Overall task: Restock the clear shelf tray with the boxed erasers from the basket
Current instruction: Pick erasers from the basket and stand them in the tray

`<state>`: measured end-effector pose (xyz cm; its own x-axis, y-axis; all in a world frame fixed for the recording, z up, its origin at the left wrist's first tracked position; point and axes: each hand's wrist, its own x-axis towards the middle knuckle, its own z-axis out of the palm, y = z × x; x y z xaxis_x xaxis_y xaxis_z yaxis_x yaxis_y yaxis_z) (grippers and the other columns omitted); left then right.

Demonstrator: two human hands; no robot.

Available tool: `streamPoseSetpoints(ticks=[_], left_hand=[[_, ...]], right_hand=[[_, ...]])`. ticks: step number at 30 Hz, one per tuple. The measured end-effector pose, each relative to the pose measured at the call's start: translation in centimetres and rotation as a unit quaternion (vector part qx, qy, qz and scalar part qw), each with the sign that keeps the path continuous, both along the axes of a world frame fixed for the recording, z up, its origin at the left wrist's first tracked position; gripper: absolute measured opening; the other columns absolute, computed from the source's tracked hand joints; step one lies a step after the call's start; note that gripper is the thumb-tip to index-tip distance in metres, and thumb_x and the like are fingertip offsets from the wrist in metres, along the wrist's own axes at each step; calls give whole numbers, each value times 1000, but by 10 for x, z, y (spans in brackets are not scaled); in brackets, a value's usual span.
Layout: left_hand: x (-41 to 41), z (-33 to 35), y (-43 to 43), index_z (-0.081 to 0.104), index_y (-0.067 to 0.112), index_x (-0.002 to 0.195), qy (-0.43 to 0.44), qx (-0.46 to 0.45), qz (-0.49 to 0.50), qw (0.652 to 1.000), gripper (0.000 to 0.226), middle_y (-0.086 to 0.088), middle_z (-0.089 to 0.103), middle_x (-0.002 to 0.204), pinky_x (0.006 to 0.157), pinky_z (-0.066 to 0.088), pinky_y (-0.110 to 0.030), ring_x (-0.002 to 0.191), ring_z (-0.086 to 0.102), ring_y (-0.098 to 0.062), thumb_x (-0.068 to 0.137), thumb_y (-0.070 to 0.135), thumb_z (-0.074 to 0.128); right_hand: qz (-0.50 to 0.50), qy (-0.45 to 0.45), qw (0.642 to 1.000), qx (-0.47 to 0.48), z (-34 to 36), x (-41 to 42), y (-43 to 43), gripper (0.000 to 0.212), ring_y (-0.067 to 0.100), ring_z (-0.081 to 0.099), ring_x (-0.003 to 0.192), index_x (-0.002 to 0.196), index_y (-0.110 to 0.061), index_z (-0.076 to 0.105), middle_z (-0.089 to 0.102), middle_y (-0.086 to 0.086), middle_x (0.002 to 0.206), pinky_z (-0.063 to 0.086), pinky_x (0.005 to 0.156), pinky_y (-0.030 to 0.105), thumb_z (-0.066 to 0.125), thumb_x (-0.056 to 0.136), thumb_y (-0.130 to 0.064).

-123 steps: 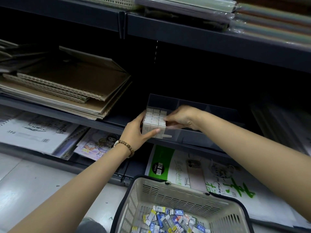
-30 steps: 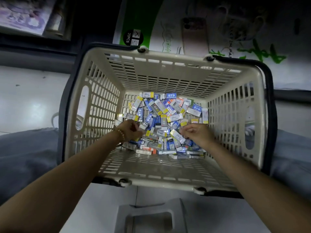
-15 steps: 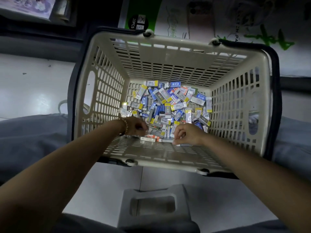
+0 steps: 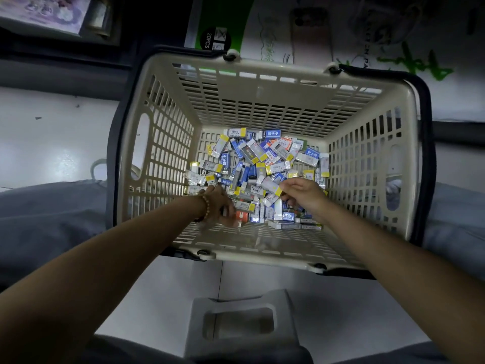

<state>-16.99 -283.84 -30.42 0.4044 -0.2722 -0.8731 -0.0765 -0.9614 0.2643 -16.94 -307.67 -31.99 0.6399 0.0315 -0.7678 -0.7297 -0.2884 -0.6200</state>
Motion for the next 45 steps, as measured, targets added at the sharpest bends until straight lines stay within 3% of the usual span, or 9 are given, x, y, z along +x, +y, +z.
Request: streamPoseSetpoints(ticks=[7, 13, 15, 18, 23, 30, 35, 42, 45], left_hand=[[1, -13, 4, 63, 9, 93, 64, -164, 185, 967, 9, -10, 64, 104, 84, 51, -34, 94, 61, -24, 87, 16, 63], [27, -1, 10, 57, 11, 104, 88, -288, 449, 841, 27, -7, 56, 84, 63, 52, -29, 71, 56, -16, 97, 32, 42], [33, 2, 4, 54, 11, 100, 149, -301, 538, 773, 25, -3, 56, 85, 62, 53, -24, 70, 58, -11, 99, 31, 39], [40, 2, -5, 52, 16, 81, 160, -276, 577, 752, 25, 2, 54, 72, 58, 49, -22, 65, 53, -10, 97, 33, 44], [46, 0, -20, 54, 13, 80, 140, -280, 647, 696, 24, 1, 56, 68, 54, 50, -22, 64, 53, -11, 94, 33, 52], [44, 1, -64, 63, 5, 97, 163, -316, 629, 691, 34, -9, 67, 99, 62, 56, -17, 87, 65, -15, 90, 38, 55], [43, -2, -68, 62, 6, 99, 187, -349, 689, 607, 25, -10, 73, 92, 60, 57, -20, 79, 71, -15, 85, 25, 64], [47, -20, -51, 57, 3, 90, 146, -315, 702, 622, 10, -16, 65, 104, 59, 59, -34, 81, 65, -24, 92, 12, 56], [52, -25, -50, 58, 7, 81, 123, -300, 706, 629, 24, -16, 60, 106, 65, 57, -35, 85, 62, -27, 99, 17, 44]], right_hand=[[76, -116, 979, -148, 2, 10, -19, 17, 22, 62, 90, 102, -1, 64, 66, 15, 105, 49, 79, 28, 62, 88, -10], [118, -129, 945, -277, -8, 48, -34, 39, 31, 51, 114, 127, -6, 53, 51, 16, 127, 40, 92, 30, 60, 91, -18], [123, -127, 938, -299, -13, 52, -28, 37, 31, 52, 111, 121, -6, 57, 51, 14, 125, 41, 86, 30, 64, 88, -19], [93, -88, 942, -309, -19, 50, -18, 35, 27, 61, 97, 116, -4, 63, 63, 14, 117, 42, 69, 22, 66, 87, -23], [-62, -49, 975, -207, -11, 42, -21, 36, 25, 64, 98, 112, 1, 65, 65, 14, 118, 51, 85, 27, 72, 81, -17], [70, -49, 996, 14, 33, 36, 5, 29, 12, 53, 63, 114, -4, 64, 62, 4, 75, 46, 58, 21, 59, 91, -20], [13, -45, 999, 25, 27, 41, 4, 24, 10, 59, 70, 111, -5, 64, 65, 1, 86, 49, 54, 18, 56, 93, -17], [-186, 16, 980, -65, -9, 63, 1, 37, 22, 59, 105, 125, -5, 57, 59, 11, 120, 45, 97, 33, 58, 92, -24], [-212, 37, 974, -63, -16, 71, 9, 44, 22, 56, 109, 129, -7, 54, 58, 9, 126, 45, 88, 28, 61, 90, -27]])
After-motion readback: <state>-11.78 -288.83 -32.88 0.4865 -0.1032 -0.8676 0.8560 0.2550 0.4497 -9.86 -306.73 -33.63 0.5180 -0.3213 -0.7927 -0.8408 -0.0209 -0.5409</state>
